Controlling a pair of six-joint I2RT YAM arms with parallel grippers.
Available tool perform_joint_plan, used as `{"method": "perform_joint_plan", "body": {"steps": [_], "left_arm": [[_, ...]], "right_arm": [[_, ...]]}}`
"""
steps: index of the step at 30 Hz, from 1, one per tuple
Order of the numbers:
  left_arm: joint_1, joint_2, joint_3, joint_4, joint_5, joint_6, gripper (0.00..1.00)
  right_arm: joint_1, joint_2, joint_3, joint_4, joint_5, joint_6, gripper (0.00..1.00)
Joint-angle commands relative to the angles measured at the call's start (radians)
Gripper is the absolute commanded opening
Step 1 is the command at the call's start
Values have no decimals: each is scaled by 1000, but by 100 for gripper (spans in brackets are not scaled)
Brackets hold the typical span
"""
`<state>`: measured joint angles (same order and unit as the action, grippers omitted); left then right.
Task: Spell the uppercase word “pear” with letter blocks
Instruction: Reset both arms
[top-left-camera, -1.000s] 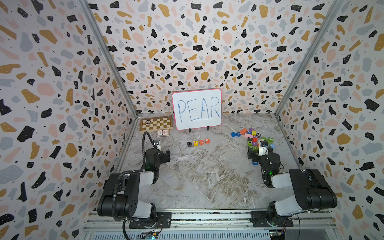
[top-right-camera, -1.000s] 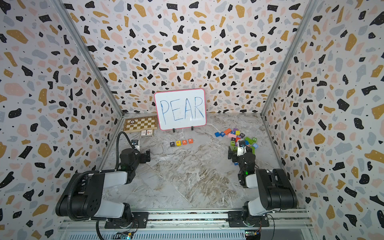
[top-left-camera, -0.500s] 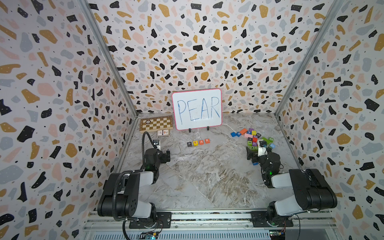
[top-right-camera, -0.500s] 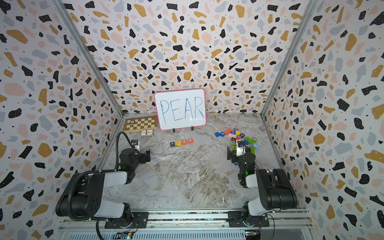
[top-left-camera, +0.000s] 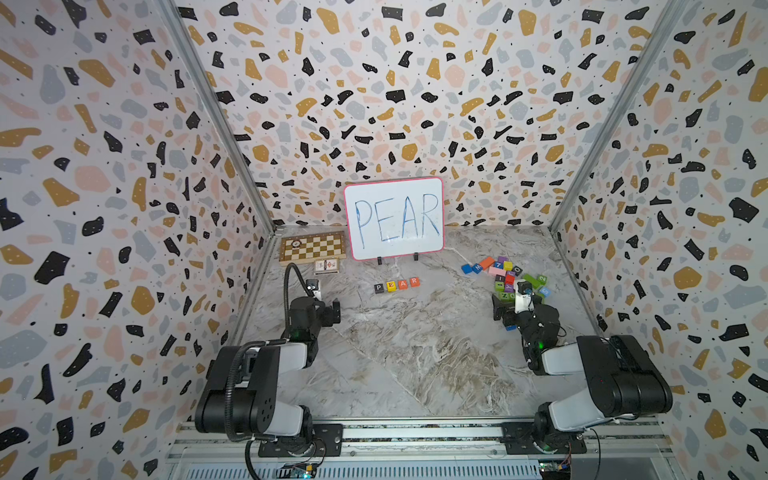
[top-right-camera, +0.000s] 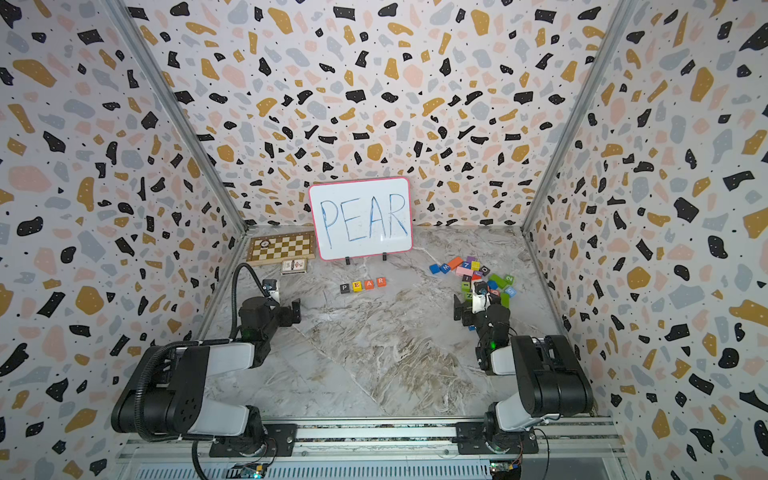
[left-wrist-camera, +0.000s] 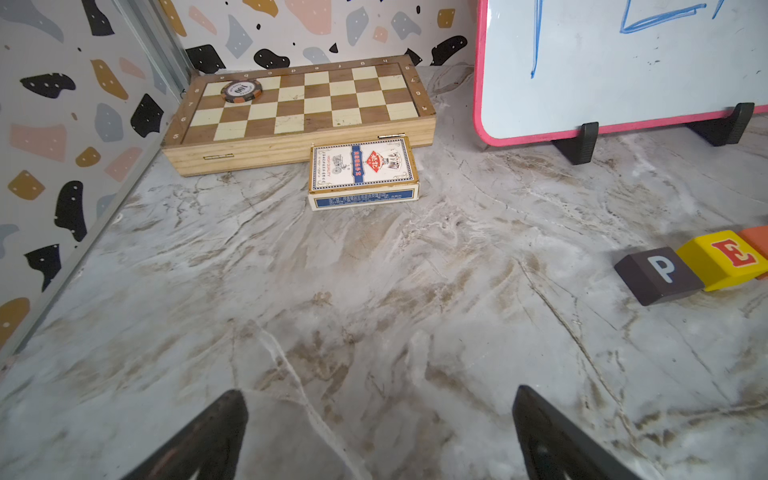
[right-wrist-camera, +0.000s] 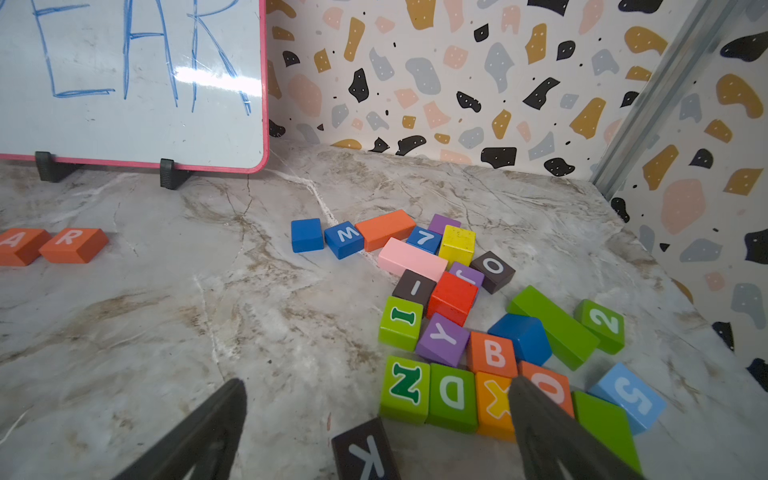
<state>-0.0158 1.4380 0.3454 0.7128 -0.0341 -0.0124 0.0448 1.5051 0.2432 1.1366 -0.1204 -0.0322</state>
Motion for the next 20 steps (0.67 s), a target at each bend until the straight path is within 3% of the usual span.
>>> {"method": "perform_joint_plan", "body": {"steps": [1, 20], "left_arm": [[5, -19, 9, 53, 6, -4, 99], [6, -25, 1, 60, 3, -3, 99]], "right_arm": [[-4, -2, 22, 0, -7, -7, 99], [-13, -16, 4, 22, -20, -1, 99]]}}
